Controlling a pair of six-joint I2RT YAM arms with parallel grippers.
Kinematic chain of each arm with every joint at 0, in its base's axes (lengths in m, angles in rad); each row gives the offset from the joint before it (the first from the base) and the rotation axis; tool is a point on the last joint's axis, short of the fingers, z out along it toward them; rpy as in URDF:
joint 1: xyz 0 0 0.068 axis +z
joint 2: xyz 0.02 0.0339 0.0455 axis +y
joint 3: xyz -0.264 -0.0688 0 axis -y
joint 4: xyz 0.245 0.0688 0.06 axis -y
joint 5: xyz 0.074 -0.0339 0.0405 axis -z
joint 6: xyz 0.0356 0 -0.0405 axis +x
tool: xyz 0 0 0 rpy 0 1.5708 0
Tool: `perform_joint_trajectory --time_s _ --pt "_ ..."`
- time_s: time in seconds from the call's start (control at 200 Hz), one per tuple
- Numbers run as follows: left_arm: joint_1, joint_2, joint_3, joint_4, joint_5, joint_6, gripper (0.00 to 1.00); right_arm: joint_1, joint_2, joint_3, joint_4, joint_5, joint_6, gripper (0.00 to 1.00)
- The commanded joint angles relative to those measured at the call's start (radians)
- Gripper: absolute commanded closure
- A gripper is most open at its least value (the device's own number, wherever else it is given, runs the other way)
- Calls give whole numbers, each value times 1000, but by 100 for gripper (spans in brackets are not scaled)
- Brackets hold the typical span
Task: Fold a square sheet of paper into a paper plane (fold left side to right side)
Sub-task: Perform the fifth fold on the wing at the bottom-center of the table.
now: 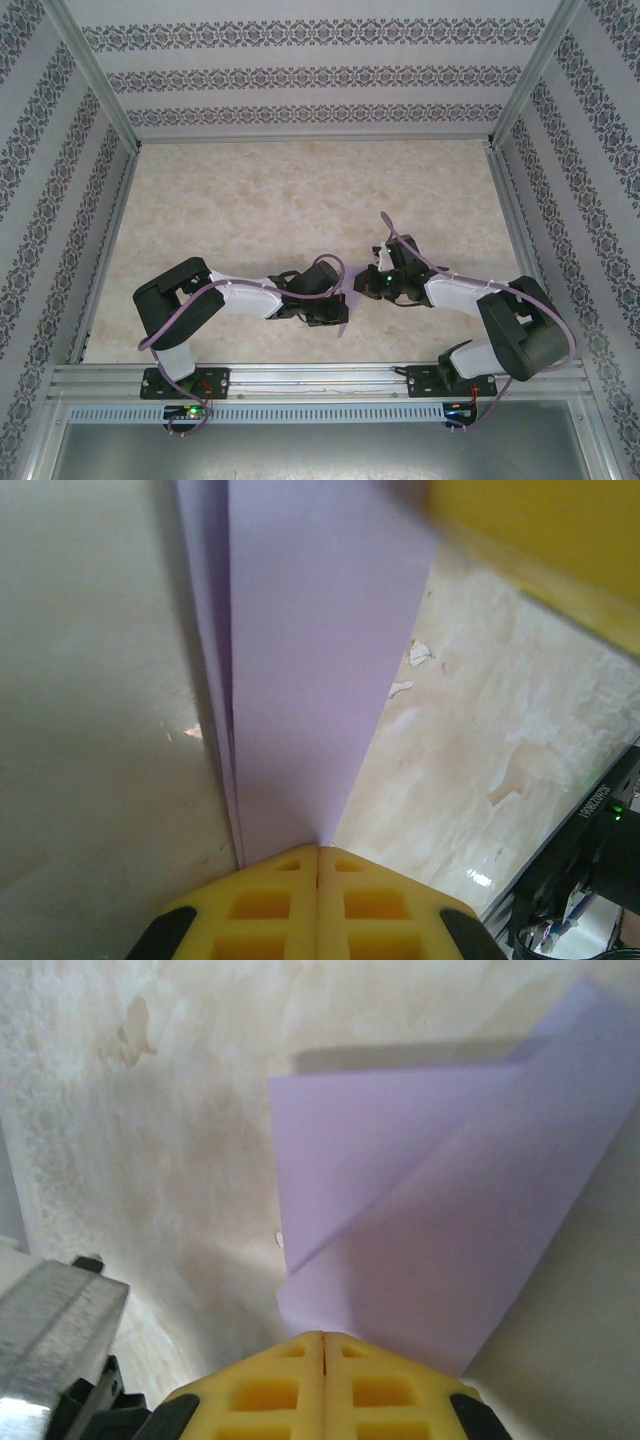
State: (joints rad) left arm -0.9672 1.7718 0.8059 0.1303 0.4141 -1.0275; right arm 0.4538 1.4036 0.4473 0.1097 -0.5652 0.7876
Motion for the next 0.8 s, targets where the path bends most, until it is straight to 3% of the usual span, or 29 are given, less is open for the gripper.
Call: perform_joint_trajectory --time_s 0.0,0.34,0.794 --pt "2 23 -18 -177 -70 37 100 27 0 -33 51 1 27 100" --pt "2 15 -16 -225 -93 47 100 50 65 -31 86 22 13 100" --pt "2 12 -67 -256 -110 45 100 -99 150 44 49 -30 -118 100"
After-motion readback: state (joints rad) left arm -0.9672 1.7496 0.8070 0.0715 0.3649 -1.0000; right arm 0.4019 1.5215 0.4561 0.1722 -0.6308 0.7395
